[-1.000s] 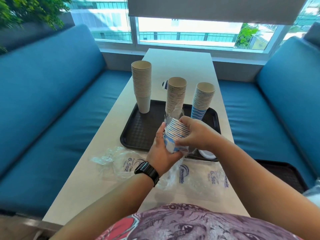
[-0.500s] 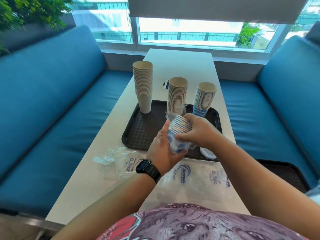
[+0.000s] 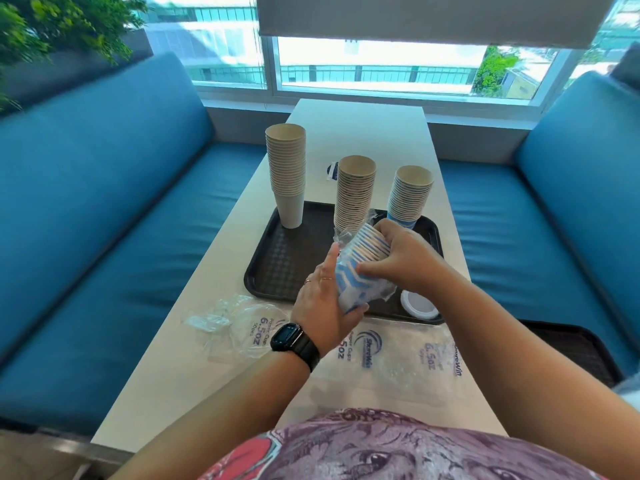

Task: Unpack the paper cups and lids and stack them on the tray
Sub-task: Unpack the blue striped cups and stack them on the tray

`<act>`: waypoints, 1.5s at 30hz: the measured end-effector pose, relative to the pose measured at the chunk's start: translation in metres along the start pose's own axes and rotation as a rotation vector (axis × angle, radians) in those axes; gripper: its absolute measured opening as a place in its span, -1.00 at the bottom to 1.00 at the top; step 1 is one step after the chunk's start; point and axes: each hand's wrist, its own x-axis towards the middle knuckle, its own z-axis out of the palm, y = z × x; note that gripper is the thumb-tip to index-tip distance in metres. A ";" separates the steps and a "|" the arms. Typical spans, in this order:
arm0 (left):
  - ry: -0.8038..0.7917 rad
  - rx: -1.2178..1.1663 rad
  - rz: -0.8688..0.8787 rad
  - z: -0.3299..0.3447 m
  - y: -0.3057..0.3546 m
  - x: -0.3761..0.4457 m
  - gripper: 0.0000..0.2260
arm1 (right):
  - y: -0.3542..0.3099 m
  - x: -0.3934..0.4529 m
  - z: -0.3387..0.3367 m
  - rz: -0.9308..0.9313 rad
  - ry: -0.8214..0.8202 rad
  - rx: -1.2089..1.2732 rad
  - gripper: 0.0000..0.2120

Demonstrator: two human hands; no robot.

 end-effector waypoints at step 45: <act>0.185 -0.378 -0.055 -0.012 0.028 0.027 -0.16 | -0.019 0.001 -0.035 -0.173 0.004 0.061 -0.90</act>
